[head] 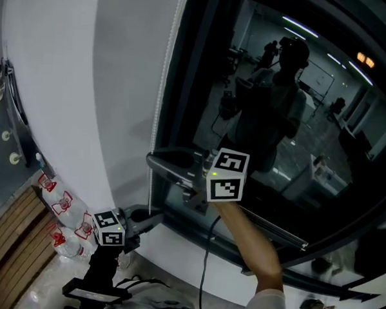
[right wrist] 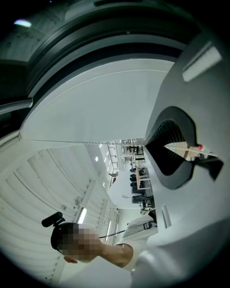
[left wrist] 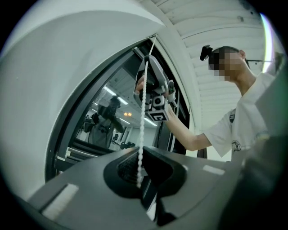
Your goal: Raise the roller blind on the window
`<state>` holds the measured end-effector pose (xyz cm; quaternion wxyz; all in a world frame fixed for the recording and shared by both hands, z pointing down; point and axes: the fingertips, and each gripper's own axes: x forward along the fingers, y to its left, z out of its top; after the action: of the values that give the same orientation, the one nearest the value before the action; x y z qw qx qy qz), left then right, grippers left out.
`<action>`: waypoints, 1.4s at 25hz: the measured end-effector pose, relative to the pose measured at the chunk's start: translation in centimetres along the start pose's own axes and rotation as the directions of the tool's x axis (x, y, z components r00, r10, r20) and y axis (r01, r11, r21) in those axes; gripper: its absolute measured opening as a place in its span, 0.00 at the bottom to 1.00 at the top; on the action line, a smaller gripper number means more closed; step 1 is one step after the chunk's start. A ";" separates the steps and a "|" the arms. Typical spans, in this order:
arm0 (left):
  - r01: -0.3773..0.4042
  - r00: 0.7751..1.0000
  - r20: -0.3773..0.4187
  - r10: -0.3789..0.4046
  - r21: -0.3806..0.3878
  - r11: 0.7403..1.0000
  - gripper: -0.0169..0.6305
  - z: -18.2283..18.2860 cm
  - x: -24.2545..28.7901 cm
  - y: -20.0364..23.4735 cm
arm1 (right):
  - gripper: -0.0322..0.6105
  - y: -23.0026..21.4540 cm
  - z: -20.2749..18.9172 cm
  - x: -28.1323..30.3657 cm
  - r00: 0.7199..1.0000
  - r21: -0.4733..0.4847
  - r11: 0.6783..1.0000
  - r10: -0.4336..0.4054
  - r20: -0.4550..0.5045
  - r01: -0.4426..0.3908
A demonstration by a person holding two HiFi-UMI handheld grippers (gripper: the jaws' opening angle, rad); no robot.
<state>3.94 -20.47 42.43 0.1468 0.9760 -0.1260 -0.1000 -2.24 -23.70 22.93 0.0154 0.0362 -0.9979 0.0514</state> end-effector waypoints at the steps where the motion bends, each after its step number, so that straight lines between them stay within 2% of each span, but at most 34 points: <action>1: 0.006 1.000 0.008 -0.006 0.001 1.000 0.02 0.3 0.1 0.0 | 0.05 0.0 -0.9 -0.1 1.000 0.009 1.000 -0.001 -0.010 0.001; 5: 0.013 1.000 0.008 -0.013 -0.036 0.999 0.02 0.6 0.0 -0.2 | 0.05 0.0 -5.4 0.2 0.999 0.094 0.996 0.012 -0.050 -0.007; 9: -0.001 1.000 0.014 0.002 -0.064 0.998 0.02 0.8 -0.4 0.1 | 0.05 0.1 -10.9 0.7 0.989 0.150 0.989 0.017 -0.144 0.005; 11: 0.000 1.000 0.004 0.000 -0.069 0.998 0.02 0.4 -0.4 -0.1 | 0.05 0.4 -12.8 0.5 0.987 0.177 0.984 0.020 -0.162 0.009; 17: 0.020 1.000 -0.021 -0.021 -0.049 0.999 0.02 0.0 -0.2 -0.6 | 0.05 0.9 -14.2 0.3 0.983 0.178 0.984 0.022 -0.182 0.011; 20: 0.011 1.000 -0.015 -0.012 -0.050 0.999 0.02 0.1 -0.4 -0.5 | 0.05 1.0 -14.3 0.2 0.986 0.166 0.986 0.045 -0.161 -0.017; 24: 0.003 1.000 -0.006 -0.003 -0.045 0.999 0.02 0.6 -0.5 -0.4 | 0.07 1.0 -13.1 -0.3 0.993 0.102 0.993 0.064 -0.099 -0.054; 26: 0.004 1.000 -0.010 -0.005 -0.042 0.999 0.02 0.4 -0.5 -0.5 | 0.24 1.2 -11.6 -0.5 0.993 0.083 0.994 0.076 -0.087 -0.069; 27: 0.003 1.000 -0.008 -0.003 -0.044 0.999 0.02 0.4 -0.5 -0.5 | 0.30 1.2 -10.4 -0.4 0.994 0.067 0.995 0.080 -0.078 -0.075; 30: 0.001 1.000 -0.002 -0.001 -0.048 0.999 0.02 0.3 -0.6 -0.6 | 0.34 0.9 -5.6 -0.4 0.996 -0.003 0.997 0.080 -0.026 -0.080; 35: -0.001 1.000 -0.001 0.001 -0.027 1.000 0.02 0.2 -0.7 -0.8 | 0.34 0.4 3.4 -0.5 0.991 -0.094 0.992 0.088 0.096 -0.079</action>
<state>3.40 -19.57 42.10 0.1600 0.9739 -0.1251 -0.1013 -1.91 -23.62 19.51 -0.0352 -0.0036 -0.9994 0.0053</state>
